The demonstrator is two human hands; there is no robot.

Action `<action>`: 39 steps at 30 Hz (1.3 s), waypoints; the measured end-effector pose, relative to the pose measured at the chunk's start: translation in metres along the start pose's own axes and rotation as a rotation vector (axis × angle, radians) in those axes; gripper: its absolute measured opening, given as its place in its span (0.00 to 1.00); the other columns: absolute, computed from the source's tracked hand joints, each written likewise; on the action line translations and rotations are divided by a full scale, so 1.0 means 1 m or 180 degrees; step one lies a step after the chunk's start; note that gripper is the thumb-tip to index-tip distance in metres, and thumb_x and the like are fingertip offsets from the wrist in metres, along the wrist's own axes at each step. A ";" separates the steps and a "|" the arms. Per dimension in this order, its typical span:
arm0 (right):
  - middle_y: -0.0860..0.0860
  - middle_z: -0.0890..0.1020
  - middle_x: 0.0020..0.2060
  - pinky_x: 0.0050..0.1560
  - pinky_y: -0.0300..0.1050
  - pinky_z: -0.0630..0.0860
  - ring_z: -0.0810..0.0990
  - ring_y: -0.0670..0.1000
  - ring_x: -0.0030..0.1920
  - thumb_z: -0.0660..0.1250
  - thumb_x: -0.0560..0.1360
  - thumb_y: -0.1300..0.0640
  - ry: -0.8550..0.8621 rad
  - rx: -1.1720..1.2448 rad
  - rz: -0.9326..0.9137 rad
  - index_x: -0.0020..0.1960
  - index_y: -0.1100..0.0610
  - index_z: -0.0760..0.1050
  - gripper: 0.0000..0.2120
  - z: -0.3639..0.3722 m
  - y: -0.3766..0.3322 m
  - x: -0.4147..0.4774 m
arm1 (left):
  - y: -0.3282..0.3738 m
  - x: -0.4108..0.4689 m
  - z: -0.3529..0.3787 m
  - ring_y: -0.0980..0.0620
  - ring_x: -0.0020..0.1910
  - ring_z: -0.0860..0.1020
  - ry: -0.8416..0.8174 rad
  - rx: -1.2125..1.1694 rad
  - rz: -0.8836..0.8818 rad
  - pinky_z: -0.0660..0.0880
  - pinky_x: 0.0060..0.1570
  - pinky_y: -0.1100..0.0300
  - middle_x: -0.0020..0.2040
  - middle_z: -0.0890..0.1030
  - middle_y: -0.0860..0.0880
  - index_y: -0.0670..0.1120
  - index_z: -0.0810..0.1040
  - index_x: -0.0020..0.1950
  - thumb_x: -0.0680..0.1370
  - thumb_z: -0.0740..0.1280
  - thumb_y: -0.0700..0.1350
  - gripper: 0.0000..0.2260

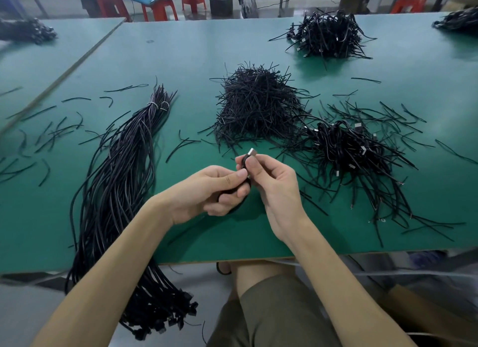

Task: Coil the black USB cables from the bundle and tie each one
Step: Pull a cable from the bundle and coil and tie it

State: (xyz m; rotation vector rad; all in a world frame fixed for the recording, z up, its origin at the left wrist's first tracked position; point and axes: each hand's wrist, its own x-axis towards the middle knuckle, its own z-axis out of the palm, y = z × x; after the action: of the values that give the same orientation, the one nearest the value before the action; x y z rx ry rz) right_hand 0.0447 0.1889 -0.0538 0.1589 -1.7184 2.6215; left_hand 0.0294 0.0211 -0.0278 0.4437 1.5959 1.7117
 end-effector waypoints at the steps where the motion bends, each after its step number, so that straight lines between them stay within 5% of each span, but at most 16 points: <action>1: 0.52 0.85 0.43 0.59 0.47 0.75 0.80 0.49 0.48 0.70 0.75 0.54 0.0068 0.0071 0.0008 0.46 0.55 0.86 0.07 0.000 -0.001 0.001 | 0.000 0.000 0.001 0.55 0.23 0.65 -0.0054 0.0007 0.0035 0.65 0.26 0.66 0.31 0.69 0.50 0.46 0.75 0.41 0.85 0.60 0.53 0.16; 4: 0.52 0.85 0.44 0.54 0.47 0.73 0.79 0.49 0.46 0.69 0.76 0.55 0.0190 0.0264 0.0054 0.45 0.55 0.86 0.07 -0.001 -0.002 0.001 | 0.001 0.000 0.002 0.52 0.24 0.71 -0.0154 0.0135 0.0096 0.71 0.29 0.64 0.33 0.72 0.48 0.47 0.75 0.42 0.86 0.59 0.53 0.16; 13: 0.53 0.85 0.45 0.54 0.42 0.78 0.82 0.49 0.48 0.65 0.82 0.57 0.0152 0.0005 0.0184 0.51 0.60 0.84 0.10 0.000 0.000 0.002 | -0.002 0.002 -0.001 0.55 0.26 0.57 0.0104 0.0028 0.0057 0.58 0.26 0.64 0.30 0.61 0.54 0.50 0.72 0.39 0.85 0.59 0.54 0.16; 18: 0.56 0.86 0.54 0.60 0.54 0.78 0.83 0.54 0.56 0.63 0.84 0.57 0.0011 -0.0662 0.0012 0.59 0.61 0.82 0.12 0.002 0.007 0.002 | -0.001 0.004 -0.008 0.56 0.26 0.54 0.0568 -0.0472 0.0413 0.51 0.29 0.60 0.29 0.61 0.58 0.53 0.71 0.37 0.84 0.59 0.54 0.16; 23: 0.50 0.85 0.51 0.45 0.40 0.78 0.82 0.44 0.49 0.65 0.82 0.50 -0.0408 -0.1043 0.0061 0.65 0.56 0.78 0.15 0.005 0.007 0.001 | 0.001 0.008 -0.013 0.60 0.24 0.58 0.0969 -0.1349 0.0858 0.60 0.25 0.66 0.29 0.62 0.57 0.50 0.70 0.39 0.86 0.55 0.51 0.17; 28: 0.43 0.84 0.52 0.58 0.42 0.77 0.82 0.43 0.54 0.70 0.74 0.37 -0.0875 -0.1678 0.0000 0.63 0.48 0.76 0.23 0.010 0.011 0.000 | 0.001 0.011 -0.012 0.57 0.26 0.63 0.1054 -0.1675 0.1093 0.71 0.33 0.65 0.32 0.65 0.53 0.48 0.70 0.41 0.87 0.54 0.49 0.17; 30: 0.36 0.82 0.49 0.55 0.37 0.76 0.81 0.39 0.53 0.72 0.70 0.34 -0.0904 -0.1760 0.0067 0.63 0.47 0.75 0.27 0.010 0.012 -0.001 | -0.001 0.011 -0.011 0.56 0.28 0.67 0.1038 -0.1536 0.1088 0.73 0.36 0.63 0.34 0.68 0.52 0.47 0.70 0.41 0.88 0.54 0.47 0.16; 33: 0.35 0.81 0.44 0.51 0.38 0.75 0.80 0.39 0.46 0.74 0.73 0.43 -0.0819 -0.1808 0.0058 0.60 0.48 0.74 0.19 0.010 0.015 0.000 | -0.003 0.012 -0.010 0.54 0.33 0.72 0.0945 -0.1534 0.1064 0.76 0.41 0.60 0.37 0.72 0.51 0.46 0.71 0.43 0.88 0.54 0.46 0.15; 35: 0.45 0.83 0.44 0.48 0.43 0.79 0.83 0.46 0.42 0.72 0.78 0.53 -0.0690 -0.1710 -0.0006 0.58 0.53 0.76 0.11 0.009 0.015 0.001 | -0.004 0.012 -0.012 0.53 0.36 0.76 0.0879 -0.1492 0.1032 0.78 0.42 0.58 0.39 0.74 0.50 0.46 0.71 0.45 0.88 0.54 0.46 0.14; 39: 0.53 0.84 0.42 0.36 0.34 0.73 0.82 0.50 0.34 0.68 0.80 0.62 -0.0583 -0.1624 -0.0045 0.57 0.57 0.78 0.06 0.008 0.013 0.000 | -0.006 0.011 -0.015 0.50 0.42 0.80 0.0787 -0.1098 0.1027 0.72 0.35 0.50 0.43 0.78 0.49 0.48 0.73 0.46 0.86 0.57 0.51 0.12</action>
State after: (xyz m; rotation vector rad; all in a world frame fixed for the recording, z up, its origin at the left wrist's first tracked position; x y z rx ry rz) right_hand 0.0443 0.1767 -0.0624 0.4094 -2.3623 2.1202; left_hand 0.0132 0.0177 -0.0385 0.3383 1.4061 2.3146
